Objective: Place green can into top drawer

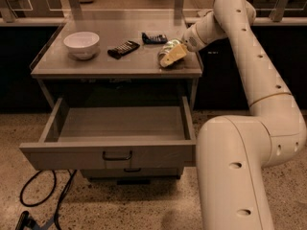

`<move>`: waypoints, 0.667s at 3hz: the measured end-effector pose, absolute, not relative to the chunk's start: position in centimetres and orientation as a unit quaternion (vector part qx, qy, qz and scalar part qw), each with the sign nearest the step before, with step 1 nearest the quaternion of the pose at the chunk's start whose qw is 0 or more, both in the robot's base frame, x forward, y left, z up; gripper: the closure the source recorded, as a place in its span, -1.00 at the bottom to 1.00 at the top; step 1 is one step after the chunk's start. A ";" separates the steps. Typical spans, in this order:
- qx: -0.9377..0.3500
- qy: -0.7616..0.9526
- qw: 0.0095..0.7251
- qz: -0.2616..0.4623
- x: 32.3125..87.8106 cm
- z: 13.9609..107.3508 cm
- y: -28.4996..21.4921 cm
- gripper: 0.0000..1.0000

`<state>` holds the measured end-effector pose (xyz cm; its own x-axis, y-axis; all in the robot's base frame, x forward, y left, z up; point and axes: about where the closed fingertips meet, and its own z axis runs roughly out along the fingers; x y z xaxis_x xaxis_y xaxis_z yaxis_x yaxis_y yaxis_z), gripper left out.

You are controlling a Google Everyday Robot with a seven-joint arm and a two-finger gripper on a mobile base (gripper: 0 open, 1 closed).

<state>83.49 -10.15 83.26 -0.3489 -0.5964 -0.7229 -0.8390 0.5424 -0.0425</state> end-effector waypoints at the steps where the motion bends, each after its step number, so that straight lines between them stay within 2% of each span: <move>1: -0.447 0.803 0.355 0.171 83.5 83.3 -10.1 -0.16; 2: -0.447 0.803 0.355 0.171 83.5 83.3 -10.1 0.30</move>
Offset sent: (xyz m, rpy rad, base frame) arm 0.0000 0.0000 0.0000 0.0000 0.0000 0.0000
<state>83.48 -10.14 83.26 -0.3489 -0.5963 -0.7230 -0.8391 0.5423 -0.0423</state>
